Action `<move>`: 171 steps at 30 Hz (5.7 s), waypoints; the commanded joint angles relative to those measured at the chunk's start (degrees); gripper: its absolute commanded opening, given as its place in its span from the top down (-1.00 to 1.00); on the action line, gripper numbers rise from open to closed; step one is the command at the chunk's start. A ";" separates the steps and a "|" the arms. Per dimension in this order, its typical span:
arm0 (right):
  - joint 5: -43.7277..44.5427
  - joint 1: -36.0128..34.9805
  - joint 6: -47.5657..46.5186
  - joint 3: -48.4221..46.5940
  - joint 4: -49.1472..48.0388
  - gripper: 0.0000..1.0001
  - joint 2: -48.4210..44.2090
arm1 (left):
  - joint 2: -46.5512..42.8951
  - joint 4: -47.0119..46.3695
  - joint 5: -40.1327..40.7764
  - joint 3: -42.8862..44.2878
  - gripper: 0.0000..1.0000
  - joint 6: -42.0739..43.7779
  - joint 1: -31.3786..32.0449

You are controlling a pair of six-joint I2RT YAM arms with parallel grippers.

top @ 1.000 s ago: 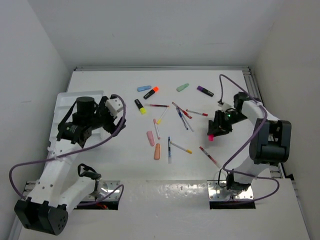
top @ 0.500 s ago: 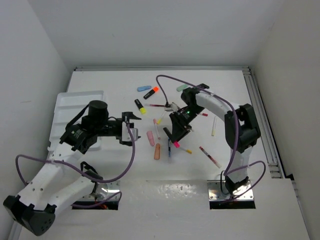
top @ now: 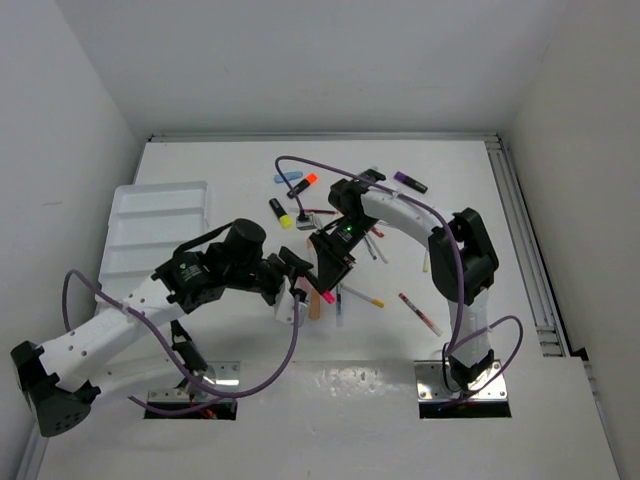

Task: Sort the stationery into containers
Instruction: Pass the stationery from the right arm to the left, then place the stationery into the container, then grab a piece of stationery with the left arm

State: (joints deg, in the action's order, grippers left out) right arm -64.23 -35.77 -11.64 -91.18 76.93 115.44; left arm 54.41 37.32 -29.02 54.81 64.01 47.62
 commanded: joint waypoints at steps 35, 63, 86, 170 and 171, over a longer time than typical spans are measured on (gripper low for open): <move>-0.21 9.01 -4.70 -3.32 12.90 -0.07 -3.02 | -1.39 7.22 8.01 -2.24 1.00 -6.53 -3.48; 5.60 24.69 -13.15 9.43 12.64 -0.06 -5.75 | 10.71 28.68 16.01 5.84 1.00 35.53 -57.00; 10.87 26.53 -9.29 12.34 5.61 -0.10 -6.46 | 19.33 26.85 7.22 -1.27 0.91 56.40 -80.22; 20.54 31.81 7.42 22.36 -19.88 -0.08 -15.94 | 77.51 -6.21 7.92 50.84 0.51 -20.68 -34.08; 20.63 31.81 7.51 22.44 -19.88 -0.08 -15.95 | 77.34 -5.60 7.92 50.40 0.51 -20.33 -34.08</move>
State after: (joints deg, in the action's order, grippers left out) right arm -42.28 -4.21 -4.05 -68.79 57.41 100.27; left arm 131.48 28.69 -22.63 106.04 42.83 12.34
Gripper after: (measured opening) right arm 0.544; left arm 0.248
